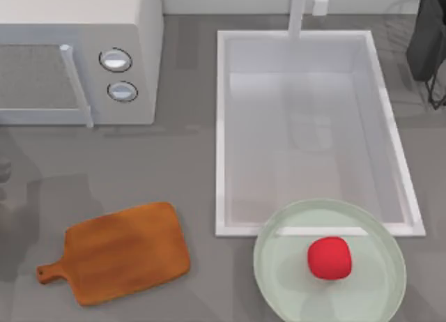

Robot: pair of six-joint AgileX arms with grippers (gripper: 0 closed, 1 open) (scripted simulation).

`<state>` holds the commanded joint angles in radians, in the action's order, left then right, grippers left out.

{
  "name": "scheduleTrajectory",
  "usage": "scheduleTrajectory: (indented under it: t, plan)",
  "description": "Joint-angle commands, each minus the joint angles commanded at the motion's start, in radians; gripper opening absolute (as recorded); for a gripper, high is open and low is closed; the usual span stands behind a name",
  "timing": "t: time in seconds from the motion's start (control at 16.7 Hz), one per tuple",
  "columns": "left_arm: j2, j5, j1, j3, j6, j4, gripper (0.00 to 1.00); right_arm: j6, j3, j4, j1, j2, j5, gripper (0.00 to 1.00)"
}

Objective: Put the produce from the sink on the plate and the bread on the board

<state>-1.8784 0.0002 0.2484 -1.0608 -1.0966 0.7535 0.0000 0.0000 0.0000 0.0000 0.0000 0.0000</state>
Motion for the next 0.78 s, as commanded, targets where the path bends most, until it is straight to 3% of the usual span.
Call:
scheduleTrajectory:
  t: [0.48,0.78]
  plan:
    - [0.009,0.001,-0.001,-0.014,-0.001,0.016,0.00,0.000,0.000,0.000,0.000,0.000,0.000,1.00]
    - [0.071,0.000,-0.003,-0.134,-0.002,0.206,0.00,0.000,0.000,0.000,0.000,0.000,0.000,1.00]
